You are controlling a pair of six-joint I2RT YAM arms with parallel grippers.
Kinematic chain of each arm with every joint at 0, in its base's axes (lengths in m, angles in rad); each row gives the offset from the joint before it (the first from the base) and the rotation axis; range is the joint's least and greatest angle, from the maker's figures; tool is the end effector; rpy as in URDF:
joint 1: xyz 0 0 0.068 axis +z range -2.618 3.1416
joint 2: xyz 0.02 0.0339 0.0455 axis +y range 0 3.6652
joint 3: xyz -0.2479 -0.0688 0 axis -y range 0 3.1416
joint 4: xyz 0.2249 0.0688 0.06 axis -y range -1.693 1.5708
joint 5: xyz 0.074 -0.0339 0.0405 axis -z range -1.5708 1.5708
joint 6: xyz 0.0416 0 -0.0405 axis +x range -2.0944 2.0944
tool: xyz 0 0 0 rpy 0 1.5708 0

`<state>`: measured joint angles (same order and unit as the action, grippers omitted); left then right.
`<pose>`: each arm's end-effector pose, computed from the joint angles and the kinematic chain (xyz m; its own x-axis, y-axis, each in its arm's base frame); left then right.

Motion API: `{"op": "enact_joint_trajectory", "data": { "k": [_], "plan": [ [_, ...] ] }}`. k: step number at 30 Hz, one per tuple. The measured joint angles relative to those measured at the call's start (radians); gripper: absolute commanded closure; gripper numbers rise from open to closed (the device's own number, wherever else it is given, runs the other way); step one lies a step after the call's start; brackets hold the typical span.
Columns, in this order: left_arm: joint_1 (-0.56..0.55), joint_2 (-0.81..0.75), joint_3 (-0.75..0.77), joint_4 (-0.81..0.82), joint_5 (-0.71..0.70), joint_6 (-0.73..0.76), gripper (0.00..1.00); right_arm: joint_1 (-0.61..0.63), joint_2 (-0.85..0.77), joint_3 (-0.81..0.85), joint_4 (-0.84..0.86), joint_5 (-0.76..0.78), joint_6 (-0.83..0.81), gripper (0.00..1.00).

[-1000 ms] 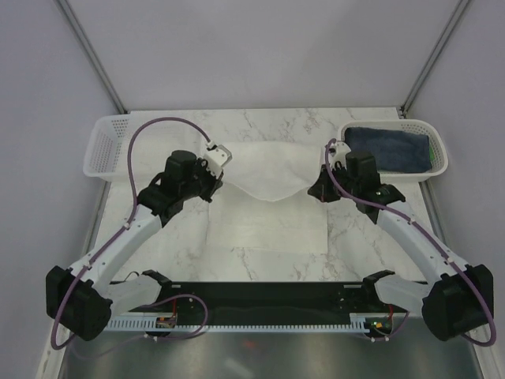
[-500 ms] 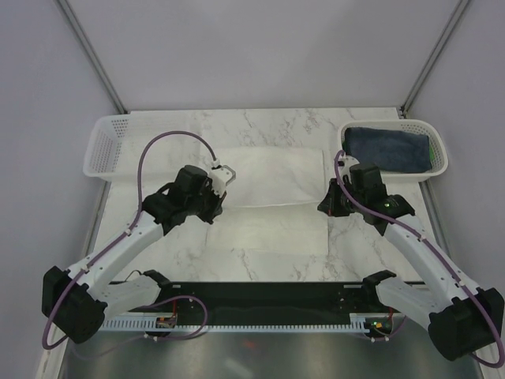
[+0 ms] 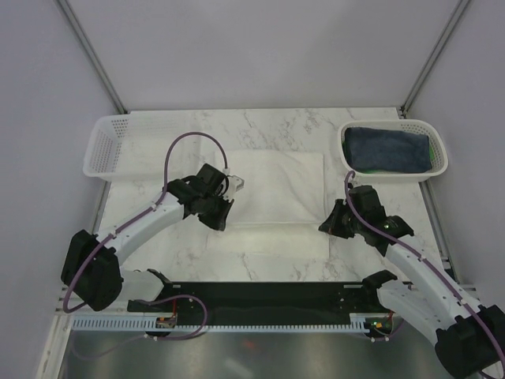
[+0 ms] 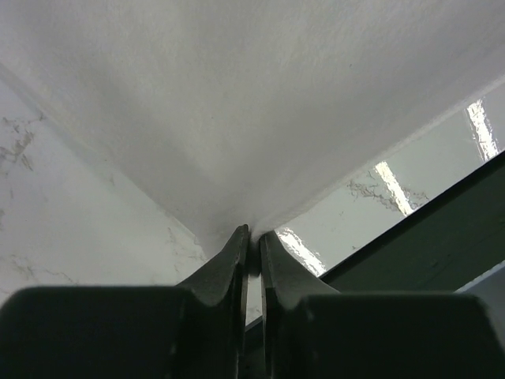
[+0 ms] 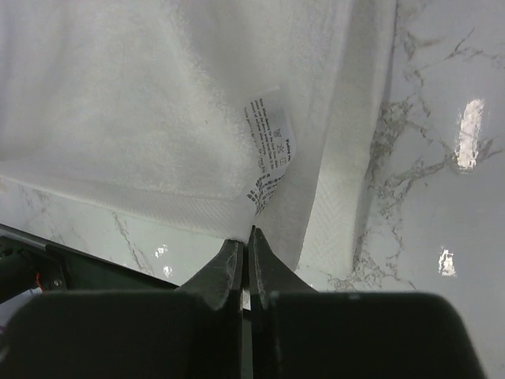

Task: Fold and stack the towels
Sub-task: Fold the towel

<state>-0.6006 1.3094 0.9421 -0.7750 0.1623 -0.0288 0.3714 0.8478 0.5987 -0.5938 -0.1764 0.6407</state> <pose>0.1902 -0.1385 0.2236 -0.7678 0.4915 -0.4111 0.5912 0.7907 -0.1589 0.1513 0.0668 0.2163 -0.8363 0.3058 -0.4550 0.0422 0.8634 0.5027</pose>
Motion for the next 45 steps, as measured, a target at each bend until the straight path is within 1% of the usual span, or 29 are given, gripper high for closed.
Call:
{"op": "enact_joint_trajectory", "data": {
  "k": [2, 3, 4, 5, 6, 7, 9, 12, 16, 17, 19, 23, 25, 28, 31, 33, 36, 39, 40, 42, 45],
  "plan": [
    [-0.002, 0.03, 0.006, -0.012, 0.006, -0.002, 0.78, 0.0, 0.015, -0.024, 0.002, 0.002, 0.027, 0.91],
    [-0.002, 0.042, 0.011, -0.02, 0.006, -0.004, 0.75, 0.0, 0.024, -0.029, 0.002, 0.002, 0.037, 0.79],
    [-0.002, 0.056, 0.02, -0.034, 0.005, -0.006, 0.68, 0.0, 0.034, -0.031, 0.002, 0.002, 0.051, 0.73],
    [-0.002, 0.071, 0.032, -0.054, -0.002, -0.008, 0.66, 0.0, 0.042, -0.031, 0.003, 0.002, 0.06, 0.68],
    [-0.002, 0.081, 0.045, -0.073, -0.013, -0.014, 0.63, 0.0, 0.045, -0.03, 0.002, 0.003, 0.069, 0.61],
    [-0.002, 0.087, 0.061, -0.096, -0.028, -0.018, 0.58, 0.0, 0.046, -0.028, -0.003, 0.007, 0.077, 0.58],
    [-0.001, 0.089, 0.104, -0.148, -0.064, -0.027, 0.51, 0.0, 0.046, -0.011, -0.03, 0.023, 0.084, 0.5],
    [0.0, 0.086, 0.193, -0.207, -0.106, -0.034, 0.48, 0.0, 0.04, 0.036, -0.066, 0.064, 0.097, 0.46],
    [0.003, 0.072, 0.27, -0.235, -0.128, -0.064, 0.46, 0.0, 0.021, 0.077, -0.074, 0.112, 0.124, 0.45],
    [0.004, 0.066, 0.271, -0.23, -0.128, -0.079, 0.42, 0.0, 0.017, 0.077, -0.071, 0.122, 0.143, 0.45],
    [0.011, 0.05, 0.254, -0.198, -0.124, -0.134, 0.41, 0.0, 0.019, 0.072, -0.068, 0.129, 0.199, 0.45],
    [0.042, -0.007, 0.135, -0.083, -0.136, -0.319, 0.4, 0.0, 0.034, 0.015, -0.038, 0.12, 0.329, 0.45],
    [0.075, -0.05, 0.059, -0.044, -0.152, -0.426, 0.4, 0.0, 0.039, -0.033, -0.025, 0.121, 0.405, 0.45],
    [0.113, -0.101, -0.03, 0.0, -0.195, -0.547, 0.44, 0.0, 0.025, -0.103, -0.01, 0.132, 0.5, 0.48],
    [0.121, -0.118, -0.095, 0.047, -0.23, -0.626, 0.46, 0.0, -0.002, -0.151, -0.002, 0.15, 0.57, 0.5],
    [0.126, -0.119, -0.142, 0.084, -0.241, -0.669, 0.5, 0.0, -0.017, -0.18, 0.013, 0.16, 0.603, 0.51],
    [0.142, -0.126, -0.212, 0.131, -0.248, -0.718, 0.52, 0.0, -0.023, -0.23, 0.042, 0.167, 0.645, 0.51],
    [0.148, -0.151, -0.248, 0.151, -0.266, -0.745, 0.54, 0.002, -0.012, -0.265, 0.08, 0.166, 0.665, 0.52],
    [0.149, -0.163, -0.248, 0.157, -0.266, -0.747, 0.54, 0.002, -0.005, -0.265, 0.092, 0.166, 0.663, 0.53],
    [0.15, -0.182, -0.248, 0.192, -0.261, -0.747, 0.54, 0.005, 0.014, -0.261, 0.119, 0.166, 0.642, 0.58],
    [0.151, -0.192, -0.248, 0.276, -0.197, -0.746, 0.53, 0.006, 0.032, -0.242, 0.13, 0.171, 0.601, 0.58]
  ]
}}
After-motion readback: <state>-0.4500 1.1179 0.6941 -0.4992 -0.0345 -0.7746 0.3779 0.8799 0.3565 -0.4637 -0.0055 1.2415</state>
